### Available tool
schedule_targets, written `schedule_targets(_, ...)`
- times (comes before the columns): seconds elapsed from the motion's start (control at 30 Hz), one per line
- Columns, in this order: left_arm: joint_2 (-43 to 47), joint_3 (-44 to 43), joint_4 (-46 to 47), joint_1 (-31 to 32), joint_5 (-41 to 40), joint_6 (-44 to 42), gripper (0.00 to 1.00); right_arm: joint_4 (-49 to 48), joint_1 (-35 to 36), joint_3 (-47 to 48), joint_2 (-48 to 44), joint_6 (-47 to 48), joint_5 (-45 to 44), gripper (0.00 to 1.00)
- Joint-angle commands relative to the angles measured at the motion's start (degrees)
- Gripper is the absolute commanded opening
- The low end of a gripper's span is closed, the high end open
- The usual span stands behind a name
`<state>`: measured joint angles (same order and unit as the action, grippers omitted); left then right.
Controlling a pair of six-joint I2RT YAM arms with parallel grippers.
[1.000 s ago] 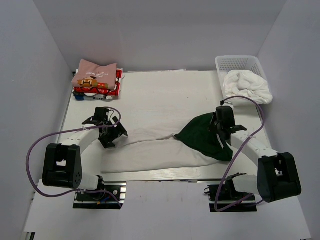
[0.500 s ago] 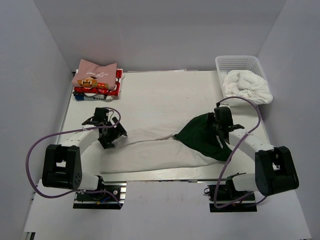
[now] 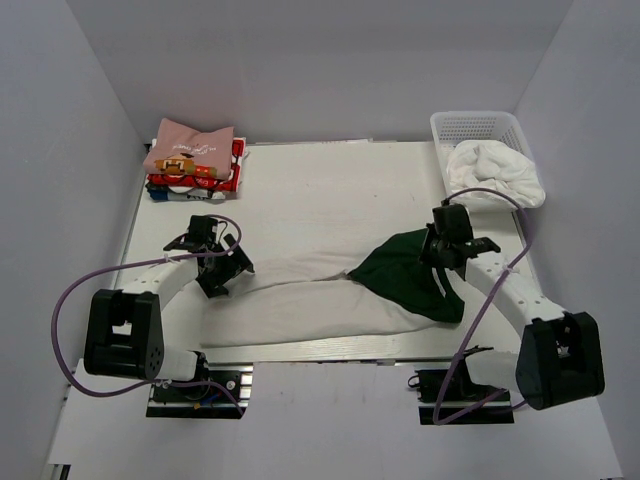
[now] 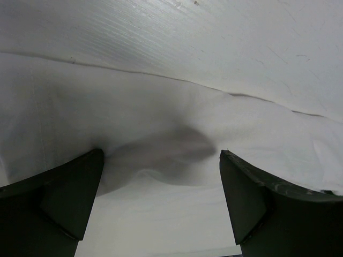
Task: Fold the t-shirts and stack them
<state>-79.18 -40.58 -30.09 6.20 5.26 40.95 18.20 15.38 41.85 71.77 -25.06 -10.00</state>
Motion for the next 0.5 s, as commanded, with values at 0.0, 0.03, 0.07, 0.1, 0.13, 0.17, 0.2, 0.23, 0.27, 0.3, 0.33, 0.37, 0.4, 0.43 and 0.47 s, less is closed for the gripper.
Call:
schedule_targets(0.0, 0.95, 1.82, -2.17, -0.04, -2.53, -0.96, 1.00, 17.90, -0.17, 6.04, -2.42, -4.73, -1.17, 0.00)
schedule_targets(0.03, 0.95, 1.82, -2.17, -0.04, -2.53, -0.96, 1.00, 19.84, -0.35, 6.58, -2.86, -5.43, 0.84, 0.00)
schedule_targets(0.07, 0.95, 1.82, -2.17, -0.04, -2.53, -0.96, 1.00, 23.69, -0.35, 8.06, -2.95, -5.61, 1.82, 0.00)
schedule_targets(0.1, 1.48, 1.82, -2.17, -0.04, -2.53, -0.96, 1.00, 26.34, -0.17, 8.16, -3.12, -5.96, 3.39, 0.00)
schedule_targets(0.13, 1.48, 1.82, -2.17, -0.04, -2.53, -0.96, 1.00, 28.37, -0.35, 8.34, -3.65, -6.49, 4.63, 0.00)
schedule_targets(0.17, 1.48, 1.82, -2.17, -0.04, -2.53, -0.96, 1.00, 29.26, -0.26, 8.69, -4.52, -6.84, 4.90, 0.00)
schedule_targets(0.2, 1.48, 1.82, -2.17, -0.04, -2.53, -0.96, 1.00, 32.14, -0.17, 9.13, -5.14, -7.02, 5.08, 0.00)
schedule_targets(0.23, 1.48, 1.82, -2.17, -0.04, -2.53, -0.96, 1.00, 33.30, -0.35, 9.57, -5.41, -8.07, 4.47, 0.00)
schedule_targets(0.27, 1.48, 1.82, -2.17, -0.04, -2.53, -0.96, 1.00, 34.44, -0.52, 10.96, -5.76, -8.34, 3.94, 0.00)
schedule_targets(0.3, 1.48, 1.82, -2.17, -0.04, -2.53, -0.96, 1.00, 36.28, -0.52, 11.50, -5.76, -8.34, 2.46, 0.00)
schedule_targets(0.33, 1.48, 1.82, -2.17, -0.04, -2.53, -0.96, 1.00, 36.56, -0.61, 12.46, -5.76, -9.12, 2.27, 0.00)
schedule_targets(0.37, 1.48, 1.82, -2.17, -0.04, -2.53, -0.96, 1.00, 36.73, -0.61, 12.82, -5.85, -9.13, 2.18, 0.00)
schedule_targets(0.4, 1.48, 1.82, -2.17, -0.04, -2.53, -0.96, 1.00, 36.39, -0.70, 14.30, -5.76, -9.13, 3.22, 0.00)
schedule_targets(0.43, 1.48, 1.82, -2.17, -0.04, -2.53, -0.96, 1.00, 36.04, -0.61, 15.01, -5.50, -8.61, 3.75, 0.00)
schedule_targets(0.47, 1.48, 1.82, -2.17, -0.04, -2.53, -0.96, 1.00, 35.16, -0.70, 15.54, -4.89, -8.26, 4.37, 0.00)
